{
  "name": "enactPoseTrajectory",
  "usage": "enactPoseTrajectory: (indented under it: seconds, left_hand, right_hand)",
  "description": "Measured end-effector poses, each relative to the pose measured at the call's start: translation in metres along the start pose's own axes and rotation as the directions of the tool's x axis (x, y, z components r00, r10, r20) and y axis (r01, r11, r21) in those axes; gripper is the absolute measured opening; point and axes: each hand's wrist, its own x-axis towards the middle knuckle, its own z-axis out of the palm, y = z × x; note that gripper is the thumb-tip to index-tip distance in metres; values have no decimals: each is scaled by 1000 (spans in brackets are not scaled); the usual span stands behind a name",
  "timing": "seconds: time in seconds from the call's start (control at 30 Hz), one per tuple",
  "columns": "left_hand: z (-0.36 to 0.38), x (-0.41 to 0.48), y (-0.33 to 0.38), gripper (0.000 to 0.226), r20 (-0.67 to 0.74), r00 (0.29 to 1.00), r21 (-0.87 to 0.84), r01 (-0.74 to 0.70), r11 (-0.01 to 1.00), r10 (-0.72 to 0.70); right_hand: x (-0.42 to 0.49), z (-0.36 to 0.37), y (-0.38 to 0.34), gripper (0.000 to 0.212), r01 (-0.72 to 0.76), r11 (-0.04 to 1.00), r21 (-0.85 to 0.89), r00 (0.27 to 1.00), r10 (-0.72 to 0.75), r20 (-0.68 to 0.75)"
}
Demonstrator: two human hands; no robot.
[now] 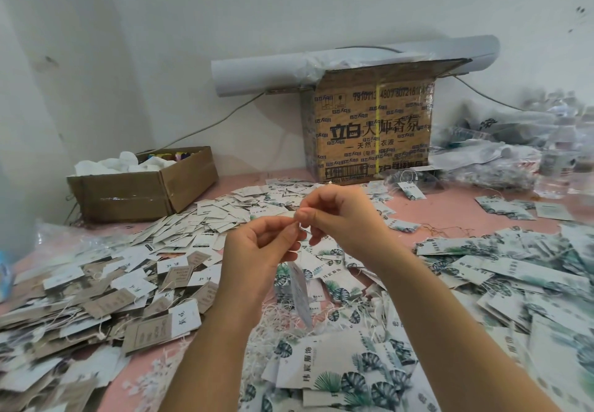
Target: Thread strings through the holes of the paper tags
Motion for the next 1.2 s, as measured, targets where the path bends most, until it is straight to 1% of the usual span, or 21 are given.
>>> enactPoseTrajectory:
  seconds: [0.1,0.27,0.37,0.47,0.63,0.8,0.93,1.07,1.2]
  left_hand:
    - [0,-1,0,8,-11,1000,34,-12,999,12]
    - [0,-1,0,14,-17,998,128,-62,990,65]
    - [0,-1,0,12,-37,995,172,-84,982,92]
    - [-2,-1,-1,10,-59,992,201,-101,974,114]
    - [-5,0,1,15,-24,988,266,-144,953,156]
    - [-7,-1,3,15,26,987,253,-160,954,159]
    - [-10,2,1,14,47,984,273,-179,945,173]
    - [-12,3,-1,11,48,985,222,-171,960,165]
    - [-13,5,-3,18,44,986,237,-164,958,158]
  right_hand:
    - [-1,2,-1,20,-5,999,33,1000,5,9]
    - [-2,3,-4,14,-4,1000,-5,1000,4,-15]
    - [-2,5,-5,12,-14,1000,-8,1000,14,-19]
    - [-1,4,-4,17,-49,997,56,999,49,3]
    - [-1,3,-5,15,-91,993,73,995,89,35]
    - [-2,1,-3,17,-143,986,90,989,138,57]
    - [-4,-2,-4,18,-167,980,105,980,154,128]
    - [-6,-3,-6,16,-193,976,104,968,172,182]
    - [-7,-4,-11,16,-217,970,110,954,187,233]
